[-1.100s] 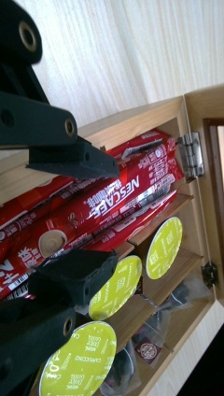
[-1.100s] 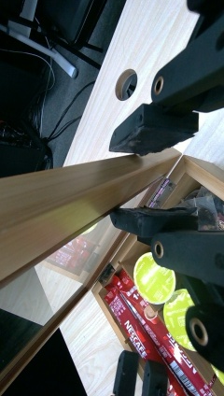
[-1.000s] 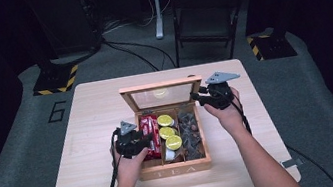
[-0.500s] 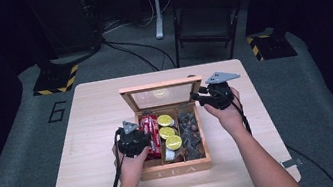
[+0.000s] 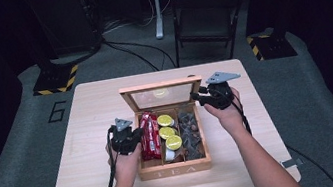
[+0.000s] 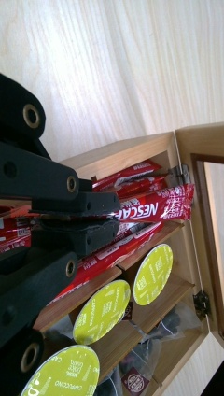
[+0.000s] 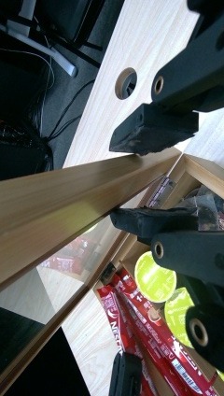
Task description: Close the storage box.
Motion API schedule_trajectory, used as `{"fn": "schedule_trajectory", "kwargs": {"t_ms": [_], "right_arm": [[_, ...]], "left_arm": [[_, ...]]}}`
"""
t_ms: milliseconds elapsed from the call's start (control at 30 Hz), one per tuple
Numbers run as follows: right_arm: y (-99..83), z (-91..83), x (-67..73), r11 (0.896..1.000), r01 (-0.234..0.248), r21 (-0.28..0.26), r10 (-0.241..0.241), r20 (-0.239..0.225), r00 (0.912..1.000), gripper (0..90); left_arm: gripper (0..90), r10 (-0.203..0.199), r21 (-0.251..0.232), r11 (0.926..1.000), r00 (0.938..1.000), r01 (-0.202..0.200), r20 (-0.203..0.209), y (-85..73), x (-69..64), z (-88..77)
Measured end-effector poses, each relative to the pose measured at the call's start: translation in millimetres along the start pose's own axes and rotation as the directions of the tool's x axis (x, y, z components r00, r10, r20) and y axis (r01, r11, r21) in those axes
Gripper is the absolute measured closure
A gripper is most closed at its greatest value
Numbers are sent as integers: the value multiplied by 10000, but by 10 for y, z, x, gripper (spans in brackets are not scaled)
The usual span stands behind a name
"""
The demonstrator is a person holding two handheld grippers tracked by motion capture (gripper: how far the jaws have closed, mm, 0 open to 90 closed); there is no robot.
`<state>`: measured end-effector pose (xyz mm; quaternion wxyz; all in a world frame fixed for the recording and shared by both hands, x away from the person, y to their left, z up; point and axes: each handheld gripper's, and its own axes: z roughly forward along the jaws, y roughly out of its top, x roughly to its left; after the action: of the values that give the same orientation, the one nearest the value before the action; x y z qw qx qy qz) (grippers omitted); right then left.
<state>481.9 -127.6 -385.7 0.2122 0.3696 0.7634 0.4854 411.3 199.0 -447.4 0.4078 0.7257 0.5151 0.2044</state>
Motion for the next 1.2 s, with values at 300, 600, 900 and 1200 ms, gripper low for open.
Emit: {"fn": "schedule_trajectory", "kwargs": {"t_ms": [300,600,900,1200], "right_arm": [[1,-3,7,10000,-38,-2,38,34,10000,613],[1,-4,8,10000,-38,0,38,38,10000,613],[-2,-7,11,10000,-20,-9,20,53,10000,613],[-4,-8,10,10000,17,-23,-17,60,10000,613]], "left_arm": [[852,-33,-58,10000,9998,31,-209,-15,222,-227],[852,-46,-394,9992,9985,25,-550,-27,473,-529],[851,-602,-861,9948,9956,539,-713,-24,715,-779],[851,-867,-1006,9919,9928,782,-832,-43,820,-834]]}}
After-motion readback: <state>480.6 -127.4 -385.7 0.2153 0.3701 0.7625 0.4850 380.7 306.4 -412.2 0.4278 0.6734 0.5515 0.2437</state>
